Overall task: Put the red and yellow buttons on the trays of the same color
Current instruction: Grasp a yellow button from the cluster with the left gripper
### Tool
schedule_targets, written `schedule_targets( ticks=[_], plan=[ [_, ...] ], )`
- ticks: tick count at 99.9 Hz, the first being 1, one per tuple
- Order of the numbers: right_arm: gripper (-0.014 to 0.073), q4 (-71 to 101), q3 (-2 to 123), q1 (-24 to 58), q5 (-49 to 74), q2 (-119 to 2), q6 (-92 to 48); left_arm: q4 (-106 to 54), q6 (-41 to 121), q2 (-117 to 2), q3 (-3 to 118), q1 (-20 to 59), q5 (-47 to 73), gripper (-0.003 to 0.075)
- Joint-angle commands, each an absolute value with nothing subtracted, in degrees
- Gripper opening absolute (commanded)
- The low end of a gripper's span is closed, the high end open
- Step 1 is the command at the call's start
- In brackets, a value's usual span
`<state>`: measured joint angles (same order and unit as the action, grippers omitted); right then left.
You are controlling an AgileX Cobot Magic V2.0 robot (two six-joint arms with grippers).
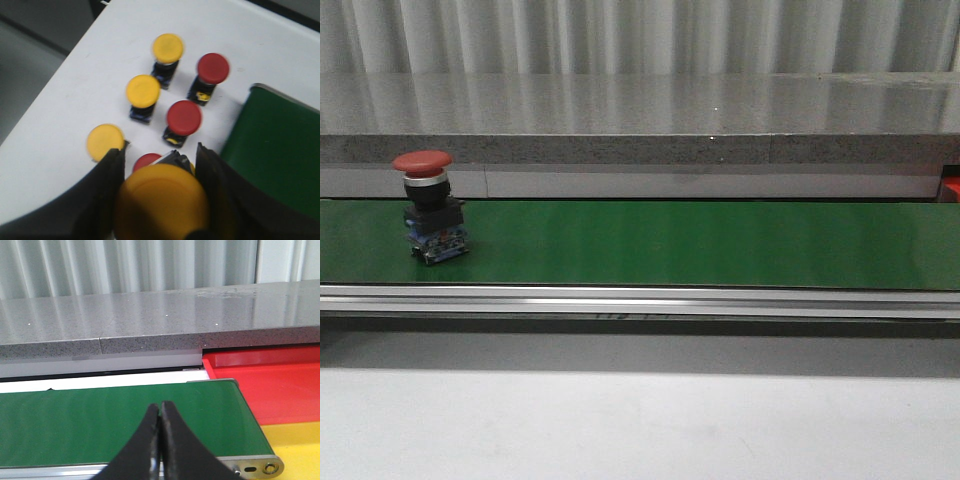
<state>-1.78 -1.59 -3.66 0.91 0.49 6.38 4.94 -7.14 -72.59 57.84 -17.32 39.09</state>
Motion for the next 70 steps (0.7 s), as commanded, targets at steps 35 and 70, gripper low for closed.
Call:
schedule_targets(
  ticks=[35,70],
  plan=[
    [-0.0068,-2.38,-0.46,-3.68,-4.11,1.52,6.28,5.01,-5.71,-83.54,71.75,-2.46,40.67,-0.002],
    [-0.0068,-2.38,-0.46,-3.68,-4.11,1.52,6.28,4.75,-5.71,-91.22,71.98,-1.52,42.64,-0.002]
  ],
)
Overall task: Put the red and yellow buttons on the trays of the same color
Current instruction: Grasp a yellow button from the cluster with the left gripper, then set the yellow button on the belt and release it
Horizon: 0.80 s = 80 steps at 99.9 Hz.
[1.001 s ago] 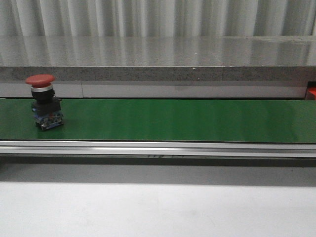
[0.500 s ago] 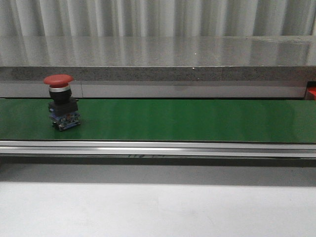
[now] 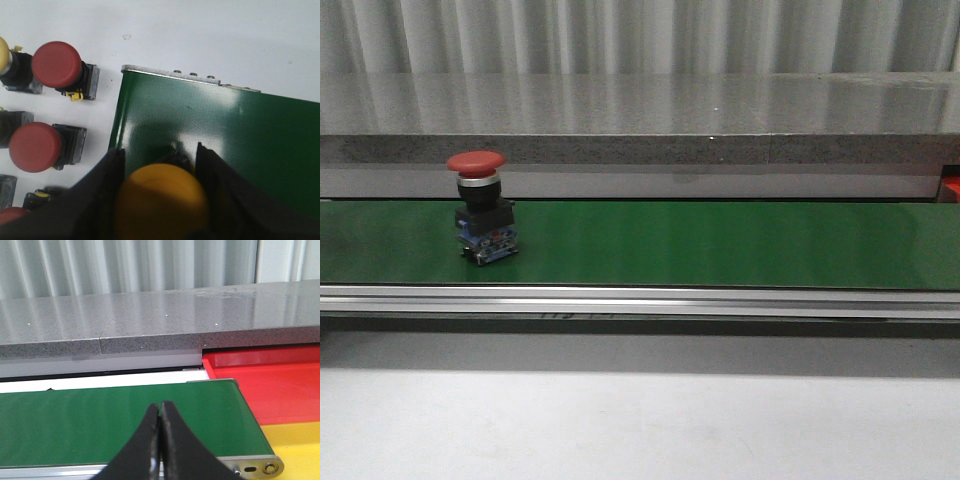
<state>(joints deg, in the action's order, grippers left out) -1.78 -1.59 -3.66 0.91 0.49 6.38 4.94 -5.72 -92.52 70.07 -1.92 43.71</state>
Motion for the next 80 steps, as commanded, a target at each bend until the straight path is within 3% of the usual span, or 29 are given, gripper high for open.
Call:
schedule_targets(
  ticks=[1,14,21,28,40,45,80],
  plan=[
    [-0.0068,-2.38,-0.46,-3.68,-4.11,1.52,6.28,4.75,-5.71,-91.39,71.98,-1.52,42.82,-0.002],
    [-0.0068,-2.38,-0.46,-3.68,-4.11,1.52,6.28,4.75,-4.61,-92.48,71.76,-1.52,44.21,0.0004],
    [-0.0068,-2.38,-0.46,-3.68,-4.11,1.52,6.28,4.51,-3.69,-92.54,71.76,-1.52,44.81,0.0094],
    [-0.0068,-2.38,-0.46,-3.68,-4.11,1.52,6.28,4.07,-2.6,-92.54,71.76,-1.52,45.04,0.0255],
    [-0.0068,-2.38,-0.46,-3.68,-4.11,1.52,6.28,3.18,-2.55,-92.43,71.76,-1.52,45.05,0.062],
    [-0.0068,-2.38,-0.46,-3.68,-4.11,1.52,6.28,3.17,-2.55,-92.32,71.87,-1.52,45.55,0.0711],
    [-0.0068,-2.38,-0.46,-3.68,-4.11,1.52,6.28,3.17,-2.23,-82.34,71.87,1.3,46.05,0.0603]
  ],
)
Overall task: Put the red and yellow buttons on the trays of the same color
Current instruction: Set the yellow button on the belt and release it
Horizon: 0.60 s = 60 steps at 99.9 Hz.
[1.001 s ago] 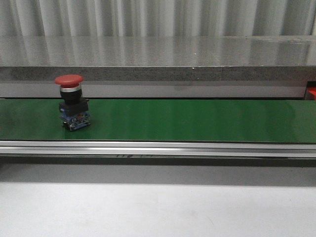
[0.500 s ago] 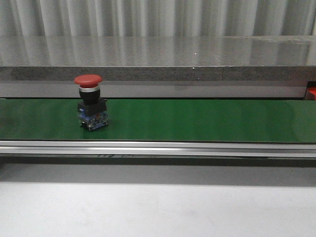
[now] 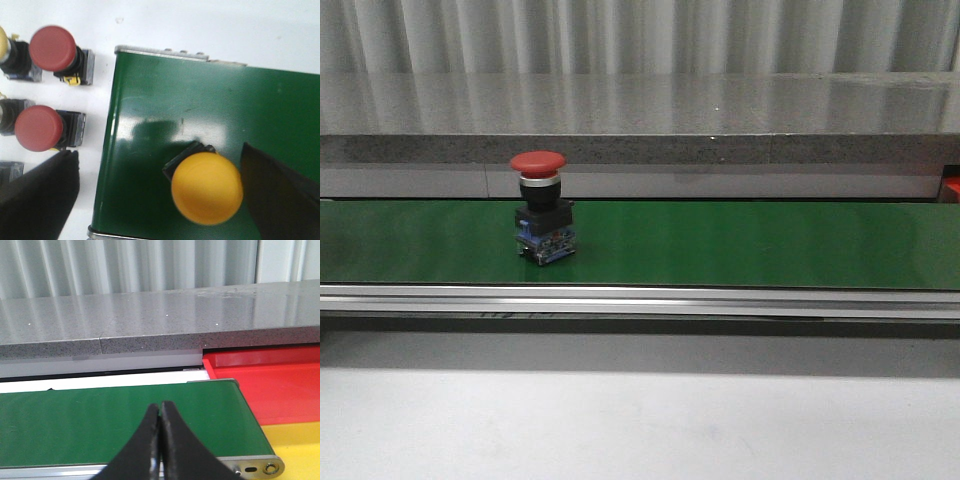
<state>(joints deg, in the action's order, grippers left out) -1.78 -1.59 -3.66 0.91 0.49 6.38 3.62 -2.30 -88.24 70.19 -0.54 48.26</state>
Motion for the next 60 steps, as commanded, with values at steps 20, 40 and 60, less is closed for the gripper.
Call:
schedule_targets(
  ticks=[20,40,60],
  plan=[
    [-0.0068,-2.38,-0.46,-3.68,-4.11,1.52,6.28,3.17,-1.85,-70.78,67.18,7.66,41.7,0.0597],
    [-0.0068,-2.38,-0.46,-3.68,-4.11,1.52,6.28,2.63,-4.96,-57.26,55.91,10.71,32.24,0.0597],
    [-0.0068,-2.38,-0.46,-3.68,-4.32,1.52,6.28,2.78,-6.4,-44.66,43.43,10.19,26.61,0.0562]
  ],
)
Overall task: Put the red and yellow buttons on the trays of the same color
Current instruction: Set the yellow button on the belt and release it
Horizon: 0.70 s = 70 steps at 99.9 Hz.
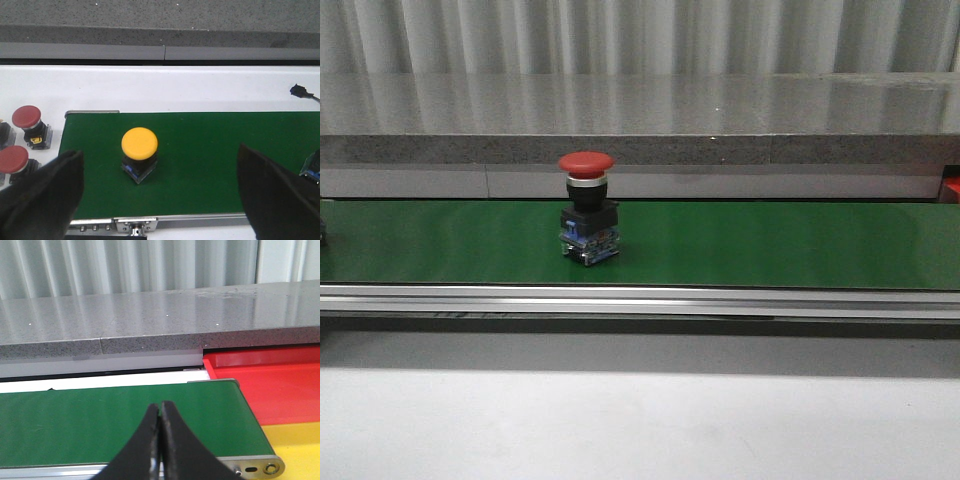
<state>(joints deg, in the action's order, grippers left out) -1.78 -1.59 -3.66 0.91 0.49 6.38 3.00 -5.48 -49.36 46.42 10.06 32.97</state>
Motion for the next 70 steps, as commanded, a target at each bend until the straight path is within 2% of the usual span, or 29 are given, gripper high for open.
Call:
schedule_targets(
  ticks=[1,7,14,34,48,70],
  plan=[
    [-0.0068,-2.38,-0.46,-3.68,-4.39,1.52,6.28,3.0,-6.4,-44.26,43.03,10.19,26.36,0.0552],
    [-0.0068,-2.38,-0.46,-3.68,-5.11,1.52,6.28,3.42,-6.4,-40.88,39.47,10.19,25.39,0.0497],
    [-0.0068,-2.38,-0.46,-3.68,-5.25,1.52,6.28,3.42,-6.51,-37.59,36.02,10.19,24.91,0.0393],
    [-0.0068,-2.16,2.01,-3.68,-3.78,1.22,6.28,3.42,-7.85,-32.16,29.66,10.19,22.82,-0.0023],
    [-0.0068,0.99,10.37,-3.68,4.78,-1.67,6.28,3.42,-7.85,-31.76,29.27,10.19,22.84,-0.002],
    [-0.0068,5.95,30.27,-3.68,31.75,-15.83,5.75,3.42,-7.85,-31.76,29.27,10.19,22.76,-0.002]
  ],
)
